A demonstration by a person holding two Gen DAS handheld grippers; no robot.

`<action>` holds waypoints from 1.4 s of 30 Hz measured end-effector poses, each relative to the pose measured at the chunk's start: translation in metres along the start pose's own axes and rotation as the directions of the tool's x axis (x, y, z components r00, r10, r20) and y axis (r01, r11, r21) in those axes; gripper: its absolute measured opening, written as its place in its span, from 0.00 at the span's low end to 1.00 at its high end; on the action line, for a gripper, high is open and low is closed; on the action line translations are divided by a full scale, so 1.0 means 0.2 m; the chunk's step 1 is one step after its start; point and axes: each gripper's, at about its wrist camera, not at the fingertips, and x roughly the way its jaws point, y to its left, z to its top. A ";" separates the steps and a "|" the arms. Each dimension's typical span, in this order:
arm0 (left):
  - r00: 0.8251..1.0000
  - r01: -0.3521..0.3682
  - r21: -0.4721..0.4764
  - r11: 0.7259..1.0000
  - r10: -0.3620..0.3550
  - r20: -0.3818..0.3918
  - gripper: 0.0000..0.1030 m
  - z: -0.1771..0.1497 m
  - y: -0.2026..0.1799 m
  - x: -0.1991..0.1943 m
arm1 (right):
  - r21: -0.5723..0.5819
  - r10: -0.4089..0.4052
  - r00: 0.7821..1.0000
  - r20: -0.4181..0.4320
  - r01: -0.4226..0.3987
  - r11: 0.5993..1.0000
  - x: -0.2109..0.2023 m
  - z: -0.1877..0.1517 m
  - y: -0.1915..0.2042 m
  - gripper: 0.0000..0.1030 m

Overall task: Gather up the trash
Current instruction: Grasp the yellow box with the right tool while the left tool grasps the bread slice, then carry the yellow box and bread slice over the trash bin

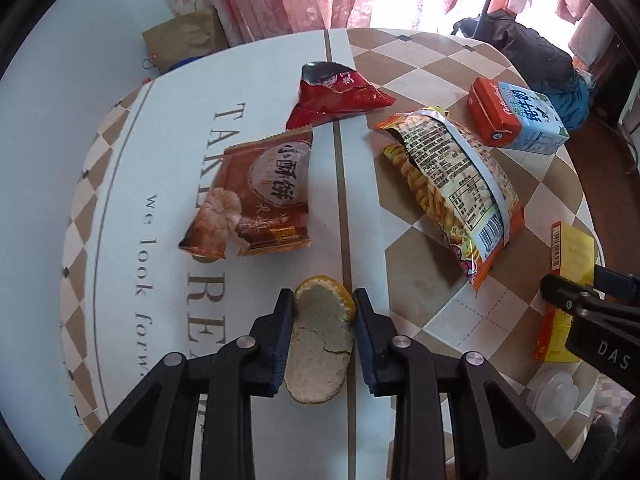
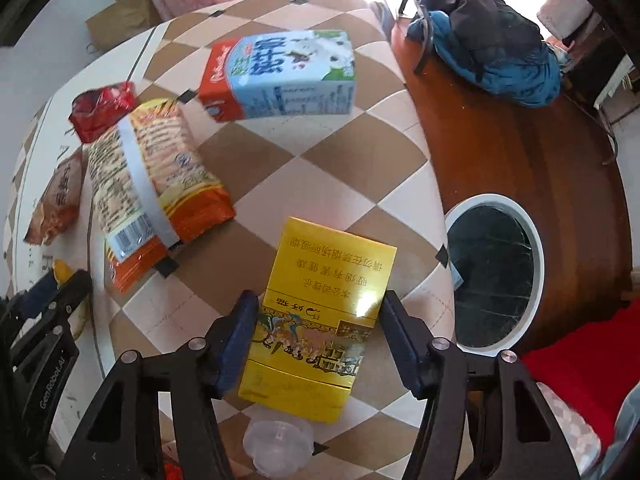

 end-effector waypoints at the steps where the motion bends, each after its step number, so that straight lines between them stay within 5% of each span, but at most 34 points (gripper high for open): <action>1: 1.000 -0.002 0.000 1.000 0.002 0.009 0.24 -0.02 -0.01 -0.02 | 0.000 0.003 1.000 0.004 -0.003 1.000 0.00 -0.01 0.00 0.62; 14: 0.976 -0.074 -0.058 0.996 0.084 0.199 0.24 -0.12 0.04 -0.49 | -0.050 0.070 0.973 0.220 -0.061 0.997 -0.37 -0.17 0.02 0.61; 22: 0.953 -0.032 -0.097 0.995 0.059 0.297 0.24 -0.17 0.11 -0.84 | -0.086 0.141 0.909 0.392 -0.117 0.989 -0.73 -0.28 -0.07 0.61; 31: 0.913 0.067 0.014 0.998 -0.067 0.402 0.24 -0.19 -0.25 -1.22 | -0.021 0.155 0.837 0.525 -0.169 0.985 -1.13 -0.48 -0.49 0.61; 37: 0.899 0.129 0.130 0.983 -0.171 0.403 0.24 -0.16 -0.65 -1.29 | 0.090 0.091 0.842 0.532 -0.164 0.982 -1.19 -0.58 -0.95 0.61; 42: 0.911 0.181 0.213 0.960 -0.245 0.333 0.24 -0.10 -1.03 -1.18 | 0.199 0.034 0.878 0.478 -0.146 0.969 -1.04 -0.62 -1.35 0.61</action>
